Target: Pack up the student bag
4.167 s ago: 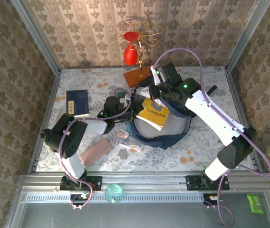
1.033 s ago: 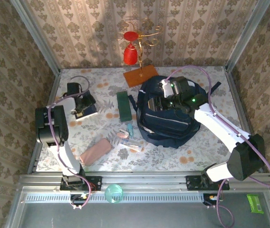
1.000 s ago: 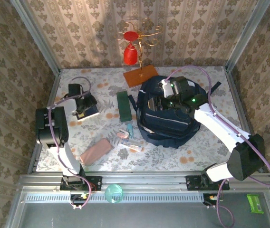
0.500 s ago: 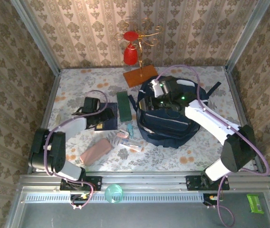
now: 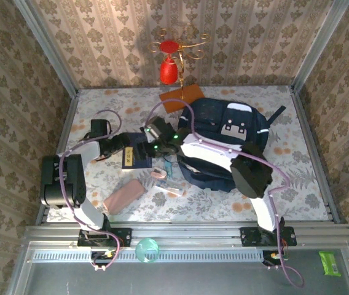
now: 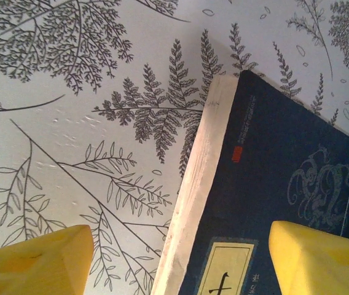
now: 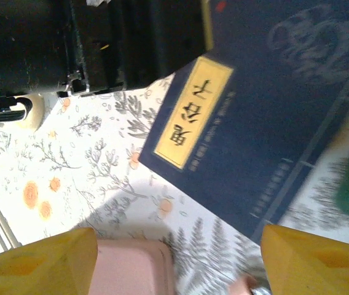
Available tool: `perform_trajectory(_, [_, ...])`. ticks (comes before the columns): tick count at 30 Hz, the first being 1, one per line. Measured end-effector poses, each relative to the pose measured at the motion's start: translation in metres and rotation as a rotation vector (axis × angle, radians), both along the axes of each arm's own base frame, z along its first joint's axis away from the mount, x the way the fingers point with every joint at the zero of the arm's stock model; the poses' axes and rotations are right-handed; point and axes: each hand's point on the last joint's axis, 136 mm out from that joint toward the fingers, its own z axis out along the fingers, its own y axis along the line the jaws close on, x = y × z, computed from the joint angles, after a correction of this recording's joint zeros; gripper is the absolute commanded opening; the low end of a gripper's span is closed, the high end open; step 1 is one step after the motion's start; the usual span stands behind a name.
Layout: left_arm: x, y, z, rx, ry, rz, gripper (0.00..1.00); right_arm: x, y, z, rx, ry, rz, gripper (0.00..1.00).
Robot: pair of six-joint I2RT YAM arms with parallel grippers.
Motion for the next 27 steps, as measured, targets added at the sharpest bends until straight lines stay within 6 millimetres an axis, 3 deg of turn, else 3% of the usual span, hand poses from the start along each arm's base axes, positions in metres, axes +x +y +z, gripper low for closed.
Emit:
perform_trajectory(4, [0.0, 0.003, 0.0, -0.008, -0.002, -0.01, 0.74, 0.008, 0.013, -0.024, -0.025, 0.023, -0.061, 0.69])
perform_trajectory(13, [-0.005, -0.011, -0.009, -0.095, 0.013, -0.062, 0.65, 0.026, -0.007, -0.071, -0.124, 0.062, -0.21, 0.64])
perform_trajectory(27, [-0.013, -0.034, -0.014, -0.187, 0.007, -0.129, 0.48, 0.038, 0.001, -0.077, -0.107, 0.051, -0.245, 0.59])
